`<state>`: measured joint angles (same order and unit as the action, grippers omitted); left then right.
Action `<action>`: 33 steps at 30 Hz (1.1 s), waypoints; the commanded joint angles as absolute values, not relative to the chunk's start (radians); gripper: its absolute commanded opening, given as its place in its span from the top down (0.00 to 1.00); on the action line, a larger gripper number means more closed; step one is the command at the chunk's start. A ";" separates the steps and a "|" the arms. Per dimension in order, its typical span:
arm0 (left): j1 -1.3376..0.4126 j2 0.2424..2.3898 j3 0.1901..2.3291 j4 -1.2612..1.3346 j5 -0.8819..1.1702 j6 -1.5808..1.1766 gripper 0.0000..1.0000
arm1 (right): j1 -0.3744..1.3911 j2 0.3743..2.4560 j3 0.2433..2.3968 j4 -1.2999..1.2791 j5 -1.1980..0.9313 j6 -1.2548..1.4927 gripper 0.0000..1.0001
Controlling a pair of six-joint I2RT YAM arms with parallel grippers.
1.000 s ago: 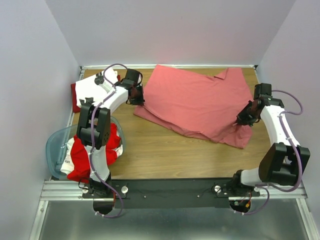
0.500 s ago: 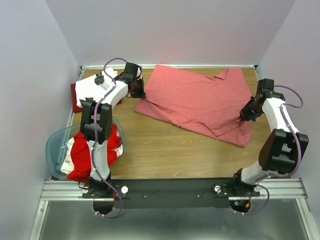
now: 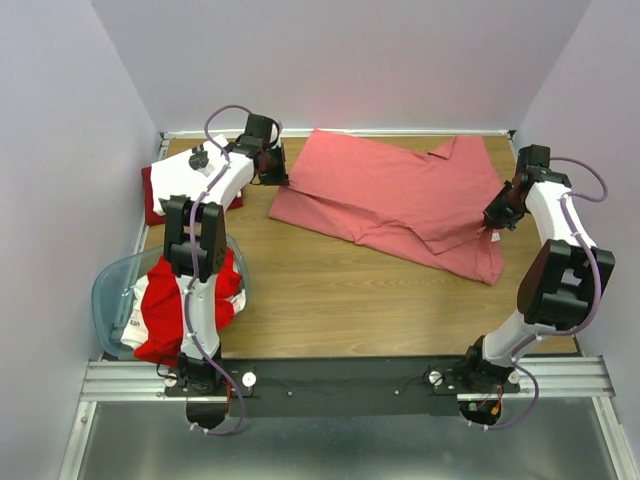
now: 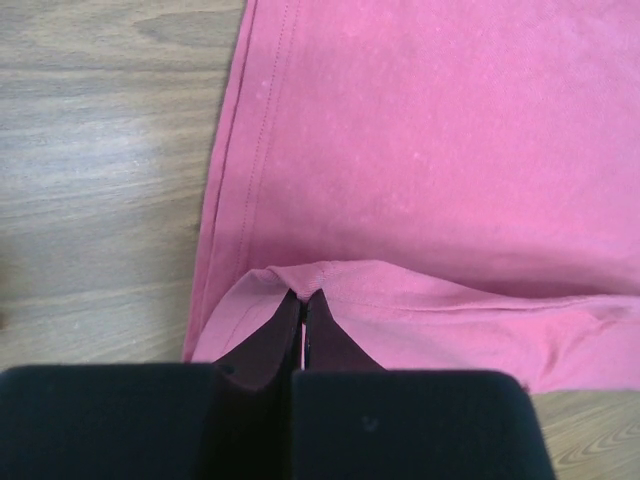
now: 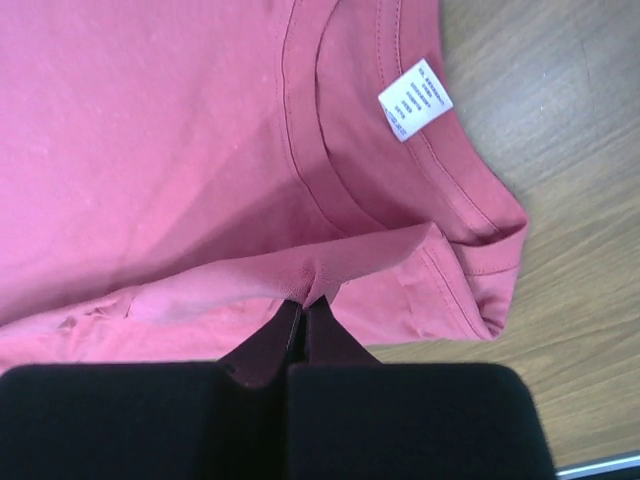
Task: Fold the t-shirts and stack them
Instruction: Fold the tshirt
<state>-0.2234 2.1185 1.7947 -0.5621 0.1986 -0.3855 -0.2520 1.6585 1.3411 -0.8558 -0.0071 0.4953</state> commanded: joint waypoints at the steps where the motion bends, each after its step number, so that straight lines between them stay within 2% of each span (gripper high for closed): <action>1: -0.213 2.187 1.841 -0.583 0.232 -0.361 1.00 | -0.262 1.719 1.394 -0.844 0.022 0.471 0.99; 7: -0.213 2.244 1.905 -0.603 0.245 -0.341 0.97 | -0.262 1.795 1.454 -0.844 0.012 0.462 1.00; 9: -0.213 2.264 1.940 -0.618 0.230 -0.339 0.89 | -0.262 1.824 1.480 -0.844 0.005 0.462 0.99; 10: -0.213 2.270 1.953 -0.629 0.223 -0.337 0.76 | -0.262 1.833 1.492 -0.844 0.006 0.462 0.95; 11: -0.213 2.267 1.966 -0.632 0.212 -0.337 0.49 | -0.262 1.842 1.503 -0.844 -0.041 0.457 0.70; 12: -0.213 2.264 1.968 -0.632 0.189 -0.339 0.39 | -0.262 1.859 1.512 -0.842 -0.060 0.454 0.54; 14: -0.213 2.232 1.947 -0.630 0.146 -0.331 0.07 | -0.264 1.868 1.537 -0.844 -0.084 0.453 0.21; 17: -0.213 2.153 1.829 -0.600 0.085 -0.321 0.06 | -0.275 1.827 1.491 -0.845 -0.061 0.456 0.13; 19: -0.213 2.102 1.743 -0.574 0.063 -0.318 0.06 | -0.282 1.774 1.447 -0.845 -0.049 0.451 0.12; 26: -0.213 1.919 1.387 -0.433 0.020 -0.317 0.06 | -0.356 1.605 1.149 -0.845 -0.098 0.460 0.16; 33: -0.213 1.911 1.296 -0.354 0.049 -0.367 0.11 | -0.406 1.536 1.051 -0.845 -0.124 0.463 0.19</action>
<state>-0.2199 1.9301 1.3254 -0.4400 0.0597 -0.3378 -0.3912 1.5658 1.0710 -0.8452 -0.0883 0.4629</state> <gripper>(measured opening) 0.904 0.819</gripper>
